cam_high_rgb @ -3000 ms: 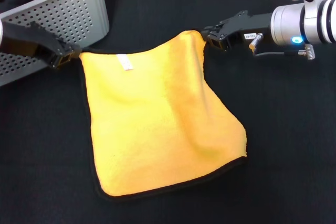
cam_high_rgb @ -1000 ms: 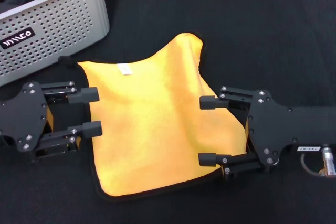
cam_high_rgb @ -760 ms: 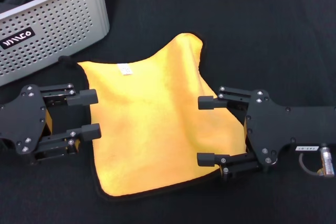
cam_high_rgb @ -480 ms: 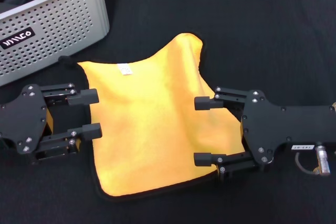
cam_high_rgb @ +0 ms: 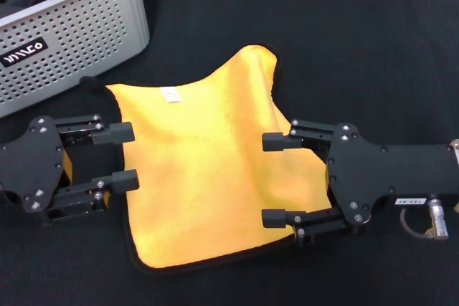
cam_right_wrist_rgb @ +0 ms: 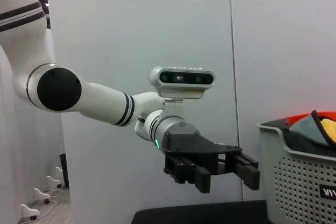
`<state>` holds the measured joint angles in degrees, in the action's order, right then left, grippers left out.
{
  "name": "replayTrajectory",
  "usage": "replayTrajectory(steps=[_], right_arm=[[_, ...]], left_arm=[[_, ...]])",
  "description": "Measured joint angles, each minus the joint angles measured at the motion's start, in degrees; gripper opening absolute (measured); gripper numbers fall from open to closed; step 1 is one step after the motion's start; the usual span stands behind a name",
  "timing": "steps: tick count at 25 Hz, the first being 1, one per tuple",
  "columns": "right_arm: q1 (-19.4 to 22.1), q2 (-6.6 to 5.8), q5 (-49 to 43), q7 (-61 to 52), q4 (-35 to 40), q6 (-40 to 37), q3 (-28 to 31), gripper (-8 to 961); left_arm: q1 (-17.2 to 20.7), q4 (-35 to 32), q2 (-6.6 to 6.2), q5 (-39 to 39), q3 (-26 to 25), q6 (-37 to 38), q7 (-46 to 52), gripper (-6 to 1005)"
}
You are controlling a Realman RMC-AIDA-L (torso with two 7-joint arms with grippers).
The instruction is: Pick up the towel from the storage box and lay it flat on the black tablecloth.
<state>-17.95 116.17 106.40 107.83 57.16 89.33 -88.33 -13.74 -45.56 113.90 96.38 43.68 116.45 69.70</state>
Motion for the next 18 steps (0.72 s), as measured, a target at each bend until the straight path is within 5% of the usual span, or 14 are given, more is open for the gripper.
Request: replayTrajectory(steps=[18], right_arm=[[-0.76, -0.14, 0.03, 0.00, -1.55, -0.28, -0.08, 879]], left_arm=[[-0.35, 0.67, -0.09, -0.05, 0.00, 0.00, -1.24, 580]])
